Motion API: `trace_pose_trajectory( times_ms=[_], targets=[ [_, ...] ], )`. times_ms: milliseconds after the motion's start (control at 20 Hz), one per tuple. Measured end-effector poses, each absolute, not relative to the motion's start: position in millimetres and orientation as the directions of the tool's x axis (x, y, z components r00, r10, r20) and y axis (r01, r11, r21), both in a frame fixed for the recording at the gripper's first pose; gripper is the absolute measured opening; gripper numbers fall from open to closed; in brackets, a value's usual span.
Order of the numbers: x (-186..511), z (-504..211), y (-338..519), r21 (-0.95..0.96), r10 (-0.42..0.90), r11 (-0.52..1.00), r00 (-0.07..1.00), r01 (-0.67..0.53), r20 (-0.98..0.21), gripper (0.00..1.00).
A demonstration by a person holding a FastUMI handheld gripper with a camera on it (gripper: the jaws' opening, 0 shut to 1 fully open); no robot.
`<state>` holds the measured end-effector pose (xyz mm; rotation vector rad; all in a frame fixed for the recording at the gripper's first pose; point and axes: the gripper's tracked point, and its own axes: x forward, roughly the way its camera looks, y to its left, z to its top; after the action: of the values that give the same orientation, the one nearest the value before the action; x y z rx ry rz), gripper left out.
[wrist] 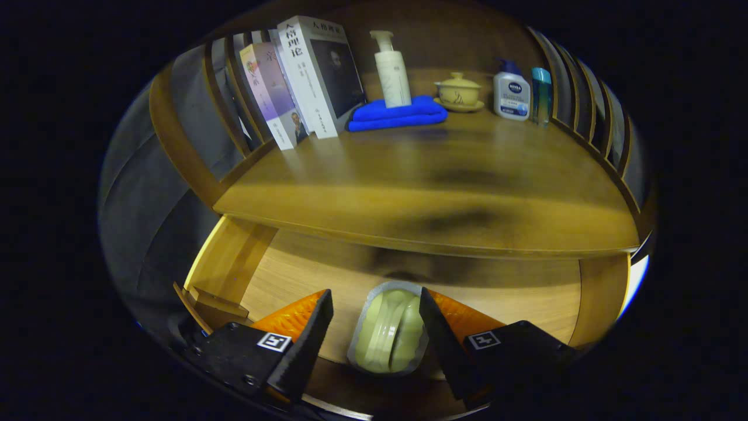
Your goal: Pull open the drawer, take out the items inside it, and place them on the countertop above the cabinet.
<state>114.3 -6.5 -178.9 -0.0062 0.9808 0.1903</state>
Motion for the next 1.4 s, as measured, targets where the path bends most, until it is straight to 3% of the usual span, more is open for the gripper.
trace_pose_trajectory(
  times_ms=[150,400,550,600,950,1400],
  targets=[
    [112,-186,-6,0.079,0.155,0.983,0.53,-0.163,-0.834,0.92],
    [109,-198,-8,0.1,0.16,0.985,0.518,-0.142,-0.84,0.34],
    [111,-188,-13,0.05,0.15,0.98,0.555,-0.191,-0.819,0.24],
    [113,-190,-10,0.033,0.152,0.977,0.578,-0.211,-0.802,0.15],
    [105,-159,0,-0.021,0.186,0.96,0.692,-0.279,-0.697,0.15],
    [99,-104,10,0.056,0.266,0.956,0.773,-0.287,-0.576,0.15]
  ],
)
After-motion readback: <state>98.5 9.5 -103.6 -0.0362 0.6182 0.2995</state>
